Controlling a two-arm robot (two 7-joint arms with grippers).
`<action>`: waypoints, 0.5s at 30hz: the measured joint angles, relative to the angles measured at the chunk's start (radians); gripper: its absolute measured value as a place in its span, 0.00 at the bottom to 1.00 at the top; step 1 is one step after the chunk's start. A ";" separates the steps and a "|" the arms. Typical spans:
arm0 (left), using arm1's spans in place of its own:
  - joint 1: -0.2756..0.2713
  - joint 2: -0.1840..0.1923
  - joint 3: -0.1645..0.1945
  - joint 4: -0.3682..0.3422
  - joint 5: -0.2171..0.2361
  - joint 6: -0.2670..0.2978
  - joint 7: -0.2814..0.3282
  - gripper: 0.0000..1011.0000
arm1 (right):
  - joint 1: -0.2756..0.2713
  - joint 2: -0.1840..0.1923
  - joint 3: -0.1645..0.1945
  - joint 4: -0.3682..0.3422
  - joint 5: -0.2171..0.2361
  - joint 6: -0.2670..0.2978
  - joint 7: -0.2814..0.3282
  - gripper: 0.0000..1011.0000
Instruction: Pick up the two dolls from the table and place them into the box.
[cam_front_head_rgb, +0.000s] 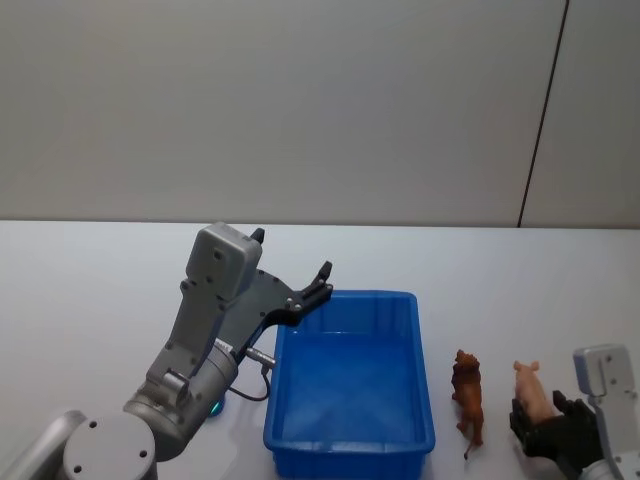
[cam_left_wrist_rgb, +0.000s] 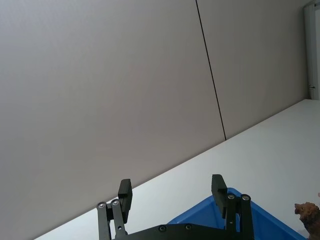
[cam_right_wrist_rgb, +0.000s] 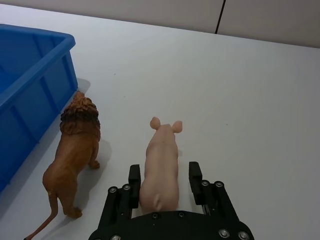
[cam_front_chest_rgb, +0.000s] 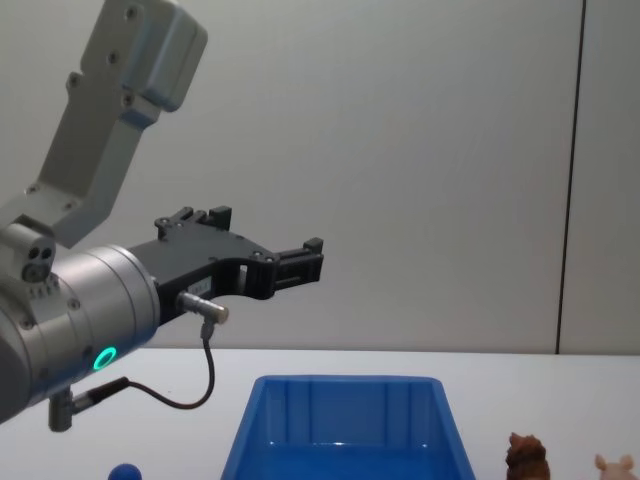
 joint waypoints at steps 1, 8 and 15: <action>0.000 0.000 0.000 0.000 0.000 0.000 0.000 0.99 | 0.000 0.000 0.000 0.001 -0.001 -0.001 0.001 0.58; 0.000 0.000 0.000 0.000 0.000 0.000 0.000 0.99 | -0.004 -0.001 0.000 -0.001 -0.015 -0.017 0.006 0.38; 0.000 0.000 0.000 0.000 0.000 0.000 0.000 0.99 | -0.016 0.003 0.000 -0.034 -0.034 -0.044 0.006 0.38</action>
